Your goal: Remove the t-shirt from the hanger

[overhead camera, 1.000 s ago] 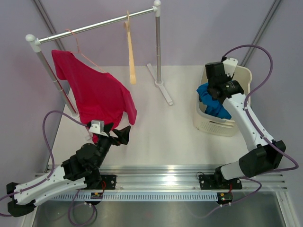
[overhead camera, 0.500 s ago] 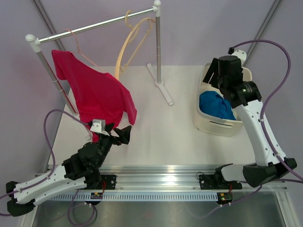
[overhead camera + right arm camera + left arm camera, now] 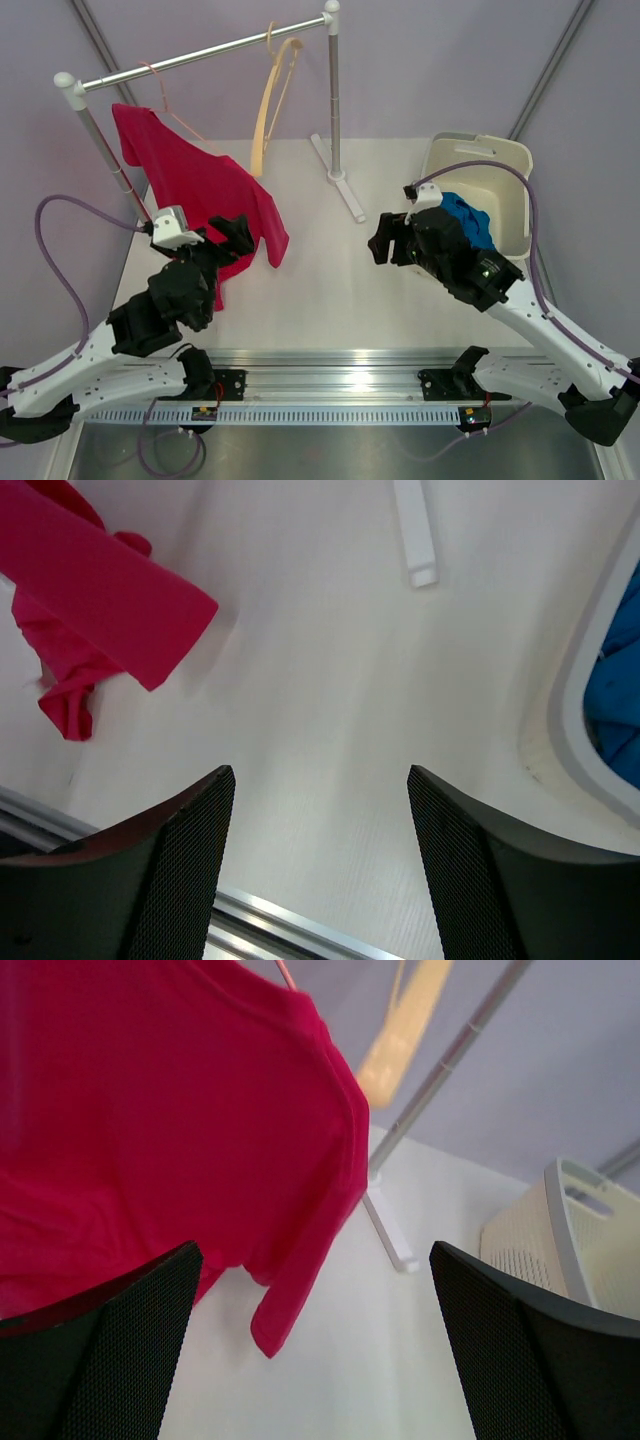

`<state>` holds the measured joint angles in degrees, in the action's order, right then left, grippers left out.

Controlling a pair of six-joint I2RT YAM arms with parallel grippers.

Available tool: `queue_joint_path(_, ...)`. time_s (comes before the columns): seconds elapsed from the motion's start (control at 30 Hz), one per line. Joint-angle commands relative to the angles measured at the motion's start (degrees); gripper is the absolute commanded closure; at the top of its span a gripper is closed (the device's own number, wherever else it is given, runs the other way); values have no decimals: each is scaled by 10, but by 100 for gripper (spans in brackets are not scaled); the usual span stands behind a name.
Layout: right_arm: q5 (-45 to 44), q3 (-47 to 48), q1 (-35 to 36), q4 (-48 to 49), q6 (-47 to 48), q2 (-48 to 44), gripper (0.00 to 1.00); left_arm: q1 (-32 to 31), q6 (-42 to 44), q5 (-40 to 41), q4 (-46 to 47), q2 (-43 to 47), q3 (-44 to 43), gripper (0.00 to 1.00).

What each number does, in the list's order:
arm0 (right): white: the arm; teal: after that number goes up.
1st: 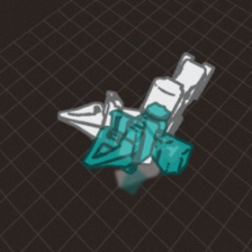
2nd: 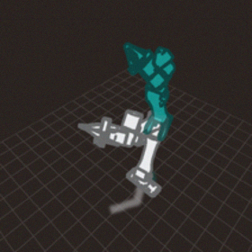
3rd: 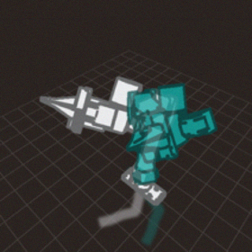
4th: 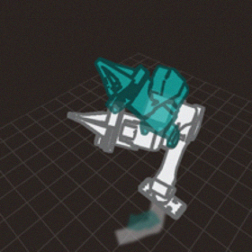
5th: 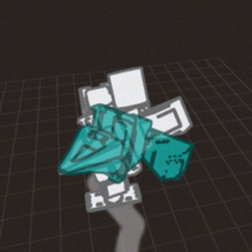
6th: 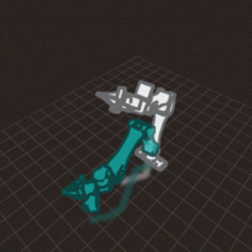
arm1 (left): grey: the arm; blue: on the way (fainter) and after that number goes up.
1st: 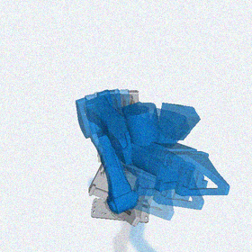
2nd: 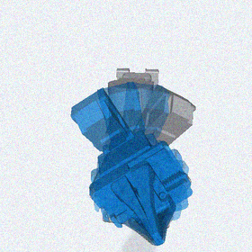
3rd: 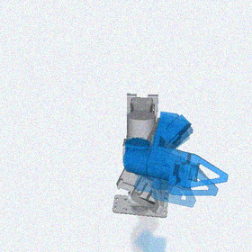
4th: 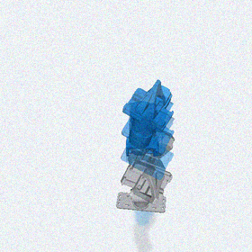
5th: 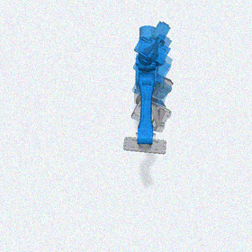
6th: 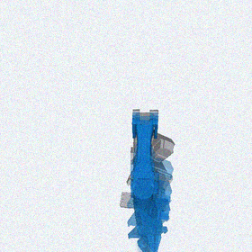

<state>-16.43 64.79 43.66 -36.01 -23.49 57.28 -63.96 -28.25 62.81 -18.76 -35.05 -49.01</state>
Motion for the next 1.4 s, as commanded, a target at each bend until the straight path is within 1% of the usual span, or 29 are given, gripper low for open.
queue_joint_path(0.0, 46, -49, 17, 88, -3, -27, 23, 3, 22, 135, 21, -48, -91, 2)
queue_joint_path(0.03, 51, -71, 20, 108, -1, -37, 23, 5, 33, 157, 22, -65, -113, 2)
queue_joint_path(0.07, 60, -82, 25, 117, 1, -42, 23, 12, 38, 161, 22, -99, -134, 3)
queue_joint_path(0.1, 65, -92, 27, 126, 3, -47, 23, 16, 43, 166, 22, -116, -173, 3)
queue_joint_path(0.17, 68, -121, 27, 147, 7, -60, 23, 26, 53, 187, 22, -166, -207, 4)
queue_joint_path(0.2, 69, -132, 27, 151, 8, -64, 23, 37, 72, 191, 22, -182, -236, 3)
queue_joint_path(0.27, 94, -138, 27, 154, 14, -67, 23, 61, 82, 193, 21, -223, -259, 3)
queue_joint_path(0.37, 111, -141, 27, 154, 28, -75, 22, 81, 71, 187, 21, -258, -285, 3)
queue_joint_path(0.5, 117, -158, 27, 161, 37, -92, 22, 93, 61, 183, 21, -332, -318, 4)
queue_joint_path(0.57, 125, -163, 27, 163, 39, -98, 22, 101, 63, 187, 20, -353, -334, 4)
queue_joint_path(0.6, 126, -167, 27, 164, 39, -104, 22, 105, 58, 184, 19, -371, -338, 4)
queue_joint_path(0.73, 129, -174, 27, 168, 40, -118, 21, 139, 44, 187, 20, -393, -339, 4)
queue_joint_path(1.07, 118, -176, 27, 163, 45, -117, 21, 212, 11, 140, 21, -413, -312, 6)
queue_joint_path(1.17, 121, -175, 27, 161, 47, -121, 21, 234, -5, 145, 21, -420, -299, 7)
queue_joint_path(1.23, 116, -174, 27, 160, 47, -122, 21, 247, -16, 145, 22, -418, -281, 9)
queue_joint_path(1.37, 117, -173, 27, 157, 50, -120, 21, 269, -43, 102, 22, -423, -268, 12)
